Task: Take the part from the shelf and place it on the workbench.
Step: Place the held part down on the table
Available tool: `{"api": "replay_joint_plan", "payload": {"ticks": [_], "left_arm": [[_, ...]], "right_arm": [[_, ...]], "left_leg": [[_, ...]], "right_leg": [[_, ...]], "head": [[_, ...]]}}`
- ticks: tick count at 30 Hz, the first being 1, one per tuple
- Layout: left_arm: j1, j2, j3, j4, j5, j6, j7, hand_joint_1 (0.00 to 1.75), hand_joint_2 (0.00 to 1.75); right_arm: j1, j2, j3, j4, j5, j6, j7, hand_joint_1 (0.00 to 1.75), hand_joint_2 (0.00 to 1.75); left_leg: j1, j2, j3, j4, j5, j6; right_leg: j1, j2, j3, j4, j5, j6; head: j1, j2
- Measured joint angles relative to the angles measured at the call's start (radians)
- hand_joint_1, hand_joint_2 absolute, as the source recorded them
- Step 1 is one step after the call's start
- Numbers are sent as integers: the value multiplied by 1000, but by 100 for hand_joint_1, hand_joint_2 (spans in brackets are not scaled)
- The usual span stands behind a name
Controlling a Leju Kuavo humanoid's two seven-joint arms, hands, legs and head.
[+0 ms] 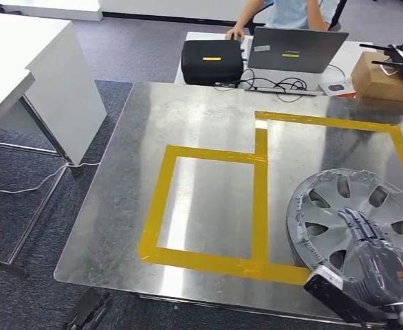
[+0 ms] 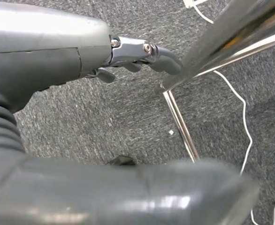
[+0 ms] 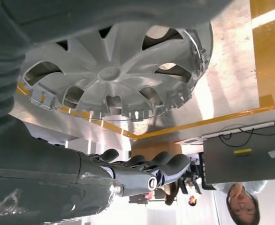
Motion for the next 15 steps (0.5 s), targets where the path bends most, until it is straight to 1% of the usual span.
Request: {"api": "replay_joint_plan", "payload": {"ticks": [1, 2, 3, 4, 5, 6, 7, 8, 9, 10, 11, 12, 13, 14, 15], "left_arm": [[0, 0, 1, 0, 0, 2, 0, 0, 0], [-1, 1, 2, 0, 0, 4, 0, 0, 0], [-3, 2, 2, 0, 0, 6, 0, 0, 0], [-6, 1, 2, -1, 0, 6, 0, 0, 0], [-7, 1, 2, -1, 0, 6, 0, 0, 0], [-9, 0, 2, -1, -1, 5, 0, 0, 0], [-10, -2, 2, -1, -2, 3, 1, 0, 0], [-11, -4, 2, -1, -2, 2, 1, 0, 0], [-13, -6, 2, -1, -3, 1, 1, 0, 0], [-15, -8, 2, -1, -3, 2, 1, 0, 0], [-17, -10, 2, -1, -3, 2, 2, 0, 0], [-17, -12, 2, -1, -2, 4, 4, 0, 0], [-17, -14, 2, -1, -1, 5, 6, 0, 0], [-16, -15, 2, -2, 1, 8, 8, 0, 0], [-16, -16, 3, -4, 3, 11, 11, 0, 0]], "right_arm": [[1, 3, 1, -8, 10, -6, -7, 0, 0], [3, 6, 3, -18, 21, -11, -15, 0, 0], [4, 9, 6, -30, 32, -15, -23, 0, 0], [4, 11, 13, -44, 44, -19, -30, 0, 0], [3, 14, 22, -59, 57, -25, -37, 0, 0], [-1, 16, 34, -73, 72, -37, -44, 0, 0], [-4, 20, 49, -88, 89, -54, -51, 0, 0], [-5, 24, 66, -102, 105, -75, -58, 0, 0], [-7, 28, 83, -116, 120, -96, -63, 0, 0], [-6, 34, 101, -128, 133, -117, -67, 0, 0], [-6, 39, 118, -139, 145, -137, -70, 0, 0], [-6, 45, 134, -149, 156, -158, -72, 0, 0], [-6, 51, 148, -159, 167, -180, -73, 0, 0], [-5, 56, 162, -167, 177, -203, -73, 0, 0], [-3, 61, 175, -175, 187, -225, -73, 0, 0]], "left_leg": [[1, -6, -3, 5, -3, -8], [1, -14, -5, 9, -4, -16], [1, -22, -9, 12, -4, -24], [0, -30, -13, 13, -1, -31], [1, -38, -17, 15, 1, -37], [1, -33, -23, 22, -5, -43], [2, -18, -35, 41, -24, -49], [2, 3, -52, 81, -56, -54], [3, 28, -78, 141, -98, -58], [4, 42, -106, 211, -140, -63], [5, 48, -127, 271, -168, -66], [6, 50, -134, 304, -178, -67], [6, 52, -121, 298, -167, -67], [6, 58, -87, 251, -142, -65], [5, 77, -38, 180, -113, -62]], "right_leg": [[-1, 13, 34, -59, 24, -2], [-3, 26, 56, -95, 34, -5], [-4, 36, 65, -107, 33, -11], [-2, 33, 64, -103, 35, -21], [-4, 24, 61, -106, 33, -29], [-4, 13, 57, -106, 34, -39], [-4, 2, 53, -108, 38, -48], [-4, -10, 48, -110, 42, -56], [-2, -22, 43, -110, 45, -62], [1, -34, 36, -110, 49, -65], [3, -47, 30, -110, 53, -67], [5, -60, 23, -109, 57, -67], [7, -72, 18, -109, 61, -67], [8, -84, 13, -109, 66, -65], [10, -96, 11, -109, 69, -63]], "head": [[0, 0], [-1, 0], [-1, 0], [-2, 0], [-2, 0], [-2, 0], [-3, 0], [-5, 0], [-7, 0], [-8, 0], [-8, 0], [-8, 0], [-8, 0], [-8, 0], [-8, 0]]}}
